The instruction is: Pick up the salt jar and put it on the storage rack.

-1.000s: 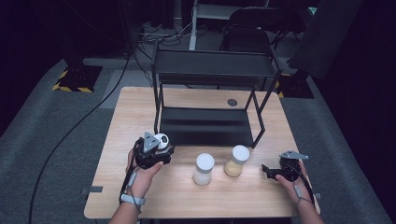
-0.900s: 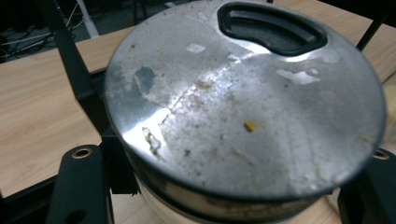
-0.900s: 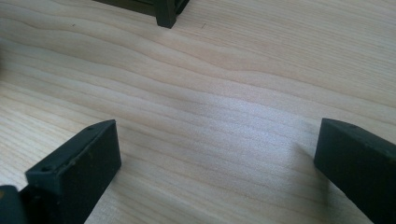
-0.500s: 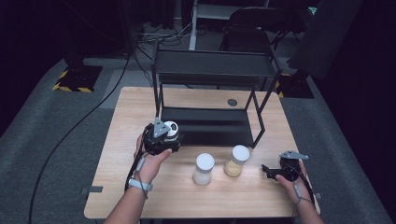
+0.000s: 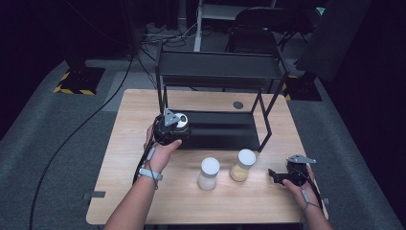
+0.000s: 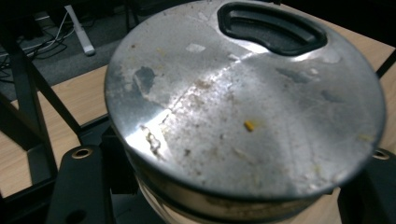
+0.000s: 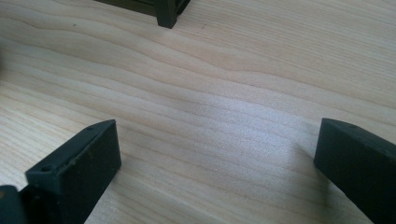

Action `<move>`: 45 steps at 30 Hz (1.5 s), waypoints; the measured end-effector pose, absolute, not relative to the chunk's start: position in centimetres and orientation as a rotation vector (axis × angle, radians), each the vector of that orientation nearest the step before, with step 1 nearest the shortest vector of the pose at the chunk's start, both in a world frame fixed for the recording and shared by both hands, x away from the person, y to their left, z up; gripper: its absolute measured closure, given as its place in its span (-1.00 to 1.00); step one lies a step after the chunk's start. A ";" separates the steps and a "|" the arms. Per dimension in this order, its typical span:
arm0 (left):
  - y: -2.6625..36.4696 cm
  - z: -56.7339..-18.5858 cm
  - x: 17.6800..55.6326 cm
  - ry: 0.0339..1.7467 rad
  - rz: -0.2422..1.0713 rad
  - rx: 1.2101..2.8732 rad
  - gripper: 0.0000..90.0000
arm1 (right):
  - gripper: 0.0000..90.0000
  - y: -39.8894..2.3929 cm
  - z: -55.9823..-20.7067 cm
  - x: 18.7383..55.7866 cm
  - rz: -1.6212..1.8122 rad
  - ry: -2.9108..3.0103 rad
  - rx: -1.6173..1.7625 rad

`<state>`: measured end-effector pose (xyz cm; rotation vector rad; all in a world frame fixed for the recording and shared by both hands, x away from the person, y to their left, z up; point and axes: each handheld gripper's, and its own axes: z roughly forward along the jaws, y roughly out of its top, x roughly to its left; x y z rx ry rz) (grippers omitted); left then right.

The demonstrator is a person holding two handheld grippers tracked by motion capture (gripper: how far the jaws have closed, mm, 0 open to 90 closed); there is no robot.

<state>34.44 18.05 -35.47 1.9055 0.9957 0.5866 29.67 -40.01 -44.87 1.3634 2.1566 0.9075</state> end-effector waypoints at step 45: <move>15.4 -42.4 41.3 1.094 0.529 1.975 -0.33 | -0.99 -40.1 -44.9 29.7 0.909 2.160 1.360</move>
